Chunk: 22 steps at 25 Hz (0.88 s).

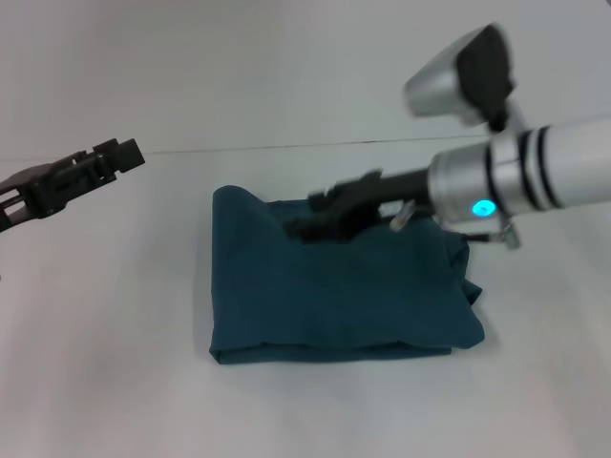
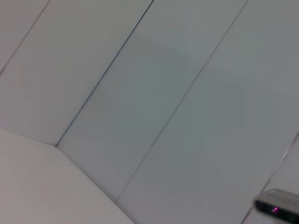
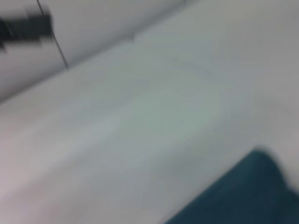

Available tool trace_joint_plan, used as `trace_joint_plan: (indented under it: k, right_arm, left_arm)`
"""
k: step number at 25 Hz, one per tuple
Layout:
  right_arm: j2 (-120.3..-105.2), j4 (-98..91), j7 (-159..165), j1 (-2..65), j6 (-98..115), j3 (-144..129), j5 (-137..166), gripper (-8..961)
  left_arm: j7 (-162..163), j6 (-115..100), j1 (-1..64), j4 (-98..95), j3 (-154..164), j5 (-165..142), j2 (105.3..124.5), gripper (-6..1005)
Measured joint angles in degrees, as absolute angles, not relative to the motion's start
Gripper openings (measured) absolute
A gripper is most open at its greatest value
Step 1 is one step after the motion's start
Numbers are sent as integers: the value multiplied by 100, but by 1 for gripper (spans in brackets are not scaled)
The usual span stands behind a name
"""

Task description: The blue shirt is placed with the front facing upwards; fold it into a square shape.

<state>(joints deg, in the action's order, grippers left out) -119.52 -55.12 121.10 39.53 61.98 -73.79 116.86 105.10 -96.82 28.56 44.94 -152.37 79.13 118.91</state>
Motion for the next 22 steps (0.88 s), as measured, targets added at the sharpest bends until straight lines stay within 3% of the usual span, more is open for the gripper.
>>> trace_joint_plan:
  k: [11,19,22]
  right_arm:
    - [-11903,-5941,9780,3207,7600,-5014,10721,610]
    - [-11499,-5779,9492,3263,8932,-4884,10768,606]
    - [-11415,-5789,9628,3453,9689,-4894,11113,605]
  left_arm:
    - [10078,-9276,2878,4546,-15087,7841,11883,683]
    - [8946,-9254,2972,4724,-14380,7404,11729,683]
    - [8886,-9562,3017,4763,-14202,7324,11648,683]
